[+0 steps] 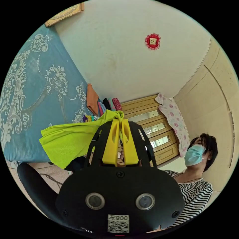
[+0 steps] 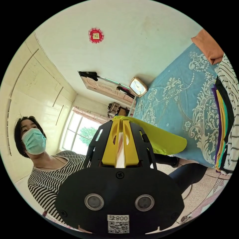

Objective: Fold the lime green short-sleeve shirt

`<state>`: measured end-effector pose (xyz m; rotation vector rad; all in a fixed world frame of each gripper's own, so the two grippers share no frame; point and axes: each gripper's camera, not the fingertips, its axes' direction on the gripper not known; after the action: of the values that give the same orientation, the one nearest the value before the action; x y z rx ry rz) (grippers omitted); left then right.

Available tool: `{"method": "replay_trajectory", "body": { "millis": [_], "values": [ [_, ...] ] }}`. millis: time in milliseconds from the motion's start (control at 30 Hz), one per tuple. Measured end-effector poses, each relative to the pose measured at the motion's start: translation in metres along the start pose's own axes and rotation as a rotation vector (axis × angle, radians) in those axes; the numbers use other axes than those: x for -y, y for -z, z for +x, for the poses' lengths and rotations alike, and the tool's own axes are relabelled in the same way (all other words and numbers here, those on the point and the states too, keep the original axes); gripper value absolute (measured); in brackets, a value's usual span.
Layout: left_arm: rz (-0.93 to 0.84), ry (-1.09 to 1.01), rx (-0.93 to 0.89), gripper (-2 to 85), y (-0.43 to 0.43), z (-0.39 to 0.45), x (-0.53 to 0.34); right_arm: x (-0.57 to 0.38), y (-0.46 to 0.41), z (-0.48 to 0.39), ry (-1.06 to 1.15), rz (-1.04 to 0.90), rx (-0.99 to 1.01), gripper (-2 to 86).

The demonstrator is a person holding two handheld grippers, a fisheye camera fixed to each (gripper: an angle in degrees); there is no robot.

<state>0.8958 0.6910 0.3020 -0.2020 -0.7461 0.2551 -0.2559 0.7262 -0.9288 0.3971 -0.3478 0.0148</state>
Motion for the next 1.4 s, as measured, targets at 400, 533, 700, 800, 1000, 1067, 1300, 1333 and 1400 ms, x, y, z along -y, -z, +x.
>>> {"method": "replay_trajectory", "body": {
  "millis": [400, 533, 700, 800, 1000, 1067, 1300, 1333, 1400],
  "values": [
    [-0.103, -0.257, -0.132, 1.5, -0.292, 0.098, 0.383, 0.377, 0.177, 0.139, 0.16, 0.181, -0.224, 1.4],
    [-0.138, -0.352, -0.067, 1.5, -0.378, 0.136, 0.455, 0.477, 0.248, 0.161, 0.186, 0.209, -0.391, 1.5],
    [-0.264, -0.259, 0.007, 1.5, -0.505, 0.113, 0.496, 0.523, 0.307, 0.25, 0.059, 0.144, -0.63, 1.5],
    [-0.389, -0.106, 0.108, 1.4, -0.567, 0.068, 0.487, 0.52, 0.337, 0.351, -0.13, 0.089, -0.715, 1.6],
    [-0.497, 0.128, 0.155, 1.5, -0.629, 0.028, 0.471, 0.509, 0.354, 0.499, -0.392, -0.089, -0.831, 1.4],
    [-0.508, 0.128, 0.146, 1.6, -0.64, 0.036, 0.477, 0.517, 0.357, 0.516, -0.386, -0.121, -0.85, 1.3],
    [-0.582, 0.104, 0.215, 2.1, -0.683, 0.064, 0.496, 0.547, 0.352, 0.541, -0.364, -0.179, -0.943, 1.2],
    [-0.582, 0.112, 0.212, 2.2, -0.684, 0.065, 0.498, 0.549, 0.349, 0.551, -0.379, -0.192, -0.948, 1.2],
    [-0.577, 0.13, 0.187, 2.4, -0.686, 0.073, 0.505, 0.553, 0.345, 0.557, -0.395, -0.185, -0.949, 1.2]
  ]
}}
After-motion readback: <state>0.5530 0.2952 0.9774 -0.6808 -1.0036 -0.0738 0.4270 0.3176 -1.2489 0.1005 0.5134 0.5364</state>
